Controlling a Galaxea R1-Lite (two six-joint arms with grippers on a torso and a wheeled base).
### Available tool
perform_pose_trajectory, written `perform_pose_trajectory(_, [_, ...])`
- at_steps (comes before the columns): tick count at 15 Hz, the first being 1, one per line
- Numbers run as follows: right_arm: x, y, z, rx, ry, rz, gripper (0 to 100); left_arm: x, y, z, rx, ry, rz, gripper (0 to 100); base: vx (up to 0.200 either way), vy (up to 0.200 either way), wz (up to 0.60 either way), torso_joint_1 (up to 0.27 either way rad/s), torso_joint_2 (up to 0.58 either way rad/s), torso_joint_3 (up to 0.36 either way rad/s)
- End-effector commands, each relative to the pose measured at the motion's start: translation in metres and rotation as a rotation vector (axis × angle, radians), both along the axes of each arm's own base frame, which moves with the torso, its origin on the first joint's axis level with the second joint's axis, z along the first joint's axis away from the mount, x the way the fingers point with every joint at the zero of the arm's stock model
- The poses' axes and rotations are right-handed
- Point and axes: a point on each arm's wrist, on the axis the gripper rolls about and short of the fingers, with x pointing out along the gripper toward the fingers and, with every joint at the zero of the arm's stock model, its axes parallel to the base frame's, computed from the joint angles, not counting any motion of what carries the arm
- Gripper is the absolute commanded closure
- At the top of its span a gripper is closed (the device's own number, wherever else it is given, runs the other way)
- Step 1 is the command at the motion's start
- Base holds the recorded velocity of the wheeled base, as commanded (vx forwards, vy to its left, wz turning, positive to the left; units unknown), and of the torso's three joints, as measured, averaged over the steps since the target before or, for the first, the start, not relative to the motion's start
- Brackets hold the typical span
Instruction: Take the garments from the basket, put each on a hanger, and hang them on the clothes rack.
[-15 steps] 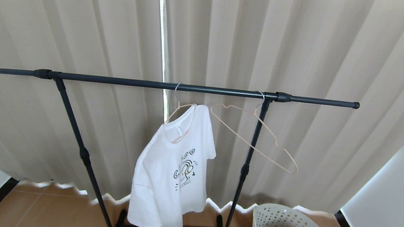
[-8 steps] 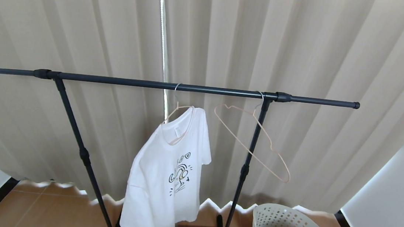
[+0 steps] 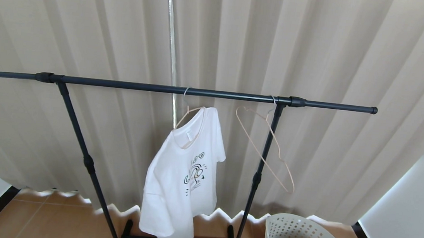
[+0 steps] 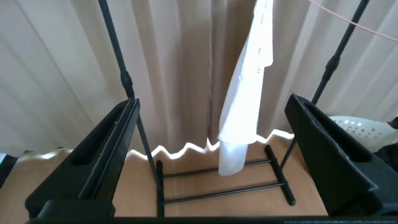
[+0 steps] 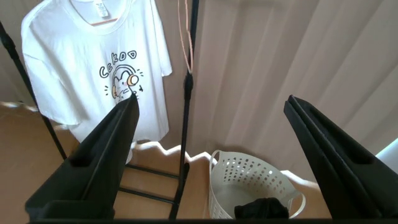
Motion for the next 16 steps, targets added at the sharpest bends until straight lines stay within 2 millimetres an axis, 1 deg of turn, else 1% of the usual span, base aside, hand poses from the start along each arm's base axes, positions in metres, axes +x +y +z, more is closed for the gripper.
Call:
perform_pose_trajectory(1, [-0.0001,0.0000,0.0001,-0.005,-0.002,0.000,0,-0.0011,-0.0019,-0.0001,0.008,-0.013,0.111,0,0.000,0.000,0.00,0.000,0.00,0.000])
perform_pose_trajectory(2, [-0.0001,0.0000,0.0001,-0.007,-0.002,0.000,0,-0.0027,-0.0024,-0.0005,0.016,-0.033,0.131,0,0.000,0.000,0.00,0.000,0.00,0.000])
perform_pose_trajectory(4, [-0.0001,0.0000,0.0001,-0.007,-0.002,0.002,0,-0.0076,-0.0028,-0.0016,-0.019,-0.095,0.072,0,0.000,0.000,0.00,0.000,0.00,0.000])
perform_pose_trajectory(5, [-0.0001,0.0000,0.0001,-0.007,-0.002,0.002,0,-0.0076,-0.0037,-0.0017,-0.039,-0.092,0.036,0,0.000,0.000,0.00,0.000,0.00,0.000])
perform_pose_trajectory(8, [-0.0001,0.0000,0.0001,-0.008,-0.002,0.002,0,-0.0076,-0.0036,-0.0017,-0.039,-0.092,0.039,0,0.000,0.000,0.00,0.000,0.00,0.000])
perform_pose_trajectory(16, [-0.0001,0.0000,0.0001,-0.008,-0.002,0.002,0,-0.0076,-0.0036,-0.0016,-0.044,-0.093,0.040,0,0.000,0.000,0.00,-0.132,0.29,0.151])
